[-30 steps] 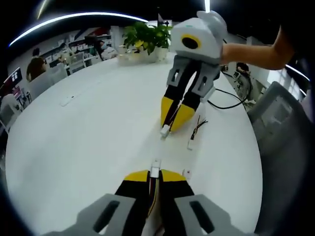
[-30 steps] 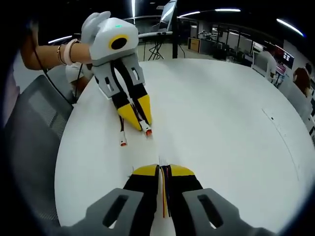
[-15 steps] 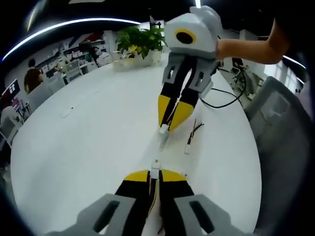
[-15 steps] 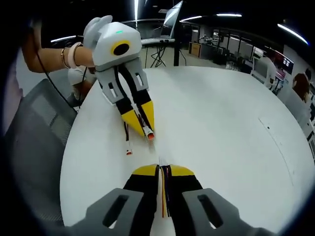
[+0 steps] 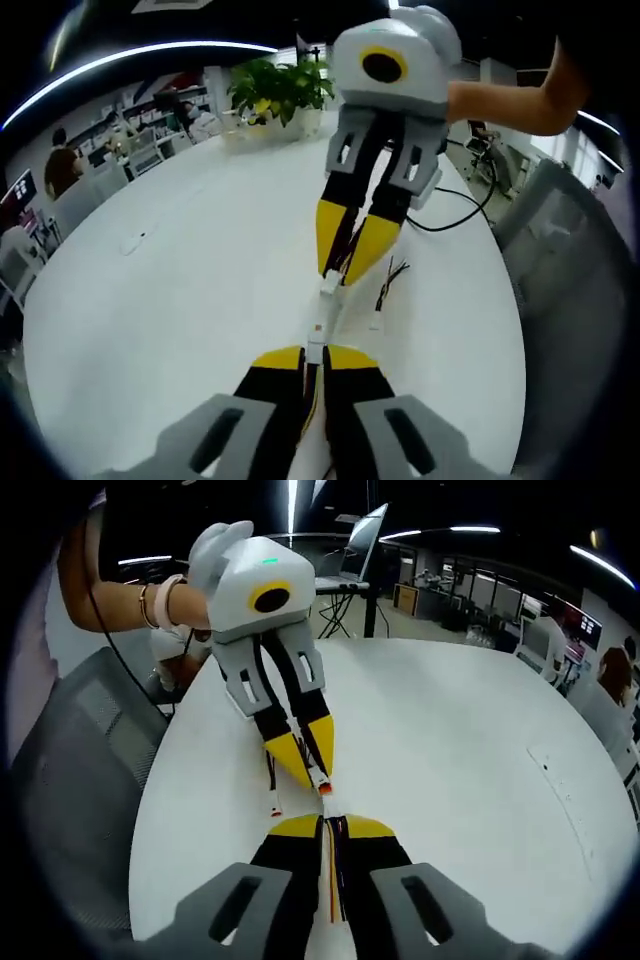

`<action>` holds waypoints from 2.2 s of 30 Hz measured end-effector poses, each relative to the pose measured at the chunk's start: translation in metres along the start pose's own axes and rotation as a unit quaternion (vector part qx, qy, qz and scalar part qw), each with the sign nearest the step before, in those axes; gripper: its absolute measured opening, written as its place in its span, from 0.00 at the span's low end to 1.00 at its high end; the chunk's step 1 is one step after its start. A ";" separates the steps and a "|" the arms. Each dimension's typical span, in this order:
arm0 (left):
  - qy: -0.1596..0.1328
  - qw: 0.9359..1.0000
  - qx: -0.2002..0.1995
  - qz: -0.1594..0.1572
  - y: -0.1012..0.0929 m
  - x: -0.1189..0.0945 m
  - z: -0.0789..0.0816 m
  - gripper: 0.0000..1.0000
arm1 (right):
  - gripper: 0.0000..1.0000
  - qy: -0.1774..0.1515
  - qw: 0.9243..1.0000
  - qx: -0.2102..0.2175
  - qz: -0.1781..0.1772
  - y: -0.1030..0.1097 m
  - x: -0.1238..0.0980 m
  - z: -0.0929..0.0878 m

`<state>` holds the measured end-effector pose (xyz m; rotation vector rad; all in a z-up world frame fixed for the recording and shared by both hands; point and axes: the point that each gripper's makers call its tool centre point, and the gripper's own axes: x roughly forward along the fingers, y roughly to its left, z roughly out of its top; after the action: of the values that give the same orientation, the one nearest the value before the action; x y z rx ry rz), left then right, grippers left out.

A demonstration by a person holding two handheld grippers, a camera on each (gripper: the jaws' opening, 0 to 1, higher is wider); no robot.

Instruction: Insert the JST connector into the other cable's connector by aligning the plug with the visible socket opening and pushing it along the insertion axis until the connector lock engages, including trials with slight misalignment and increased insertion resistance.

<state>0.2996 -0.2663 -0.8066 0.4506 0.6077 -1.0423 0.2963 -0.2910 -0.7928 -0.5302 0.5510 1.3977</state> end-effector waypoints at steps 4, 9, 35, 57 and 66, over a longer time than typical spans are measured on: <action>-0.001 1.000 0.001 0.000 0.000 0.000 0.003 0.00 | 0.03 -0.003 1.000 -0.005 0.000 -0.001 -0.001 0.002; -0.003 1.000 0.009 -0.004 -0.003 0.001 0.008 0.00 | 0.03 0.000 1.000 -0.012 0.003 0.002 0.000 0.002; 0.005 0.999 0.047 -0.018 -0.008 0.001 0.015 0.00 | 0.03 0.018 0.999 -0.034 0.017 0.005 0.000 -0.003; 0.027 0.993 0.099 -0.050 -0.022 0.004 0.019 0.00 | 0.03 0.064 0.995 -0.059 0.047 0.013 0.004 -0.019; 0.022 0.992 0.108 -0.053 -0.022 0.002 0.021 0.00 | 0.03 0.073 0.994 -0.057 0.050 0.016 0.005 -0.021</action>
<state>0.2860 -0.2897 -0.7937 0.6387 0.5642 -1.2075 0.2799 -0.2989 -0.8127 -0.7096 0.6235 1.4991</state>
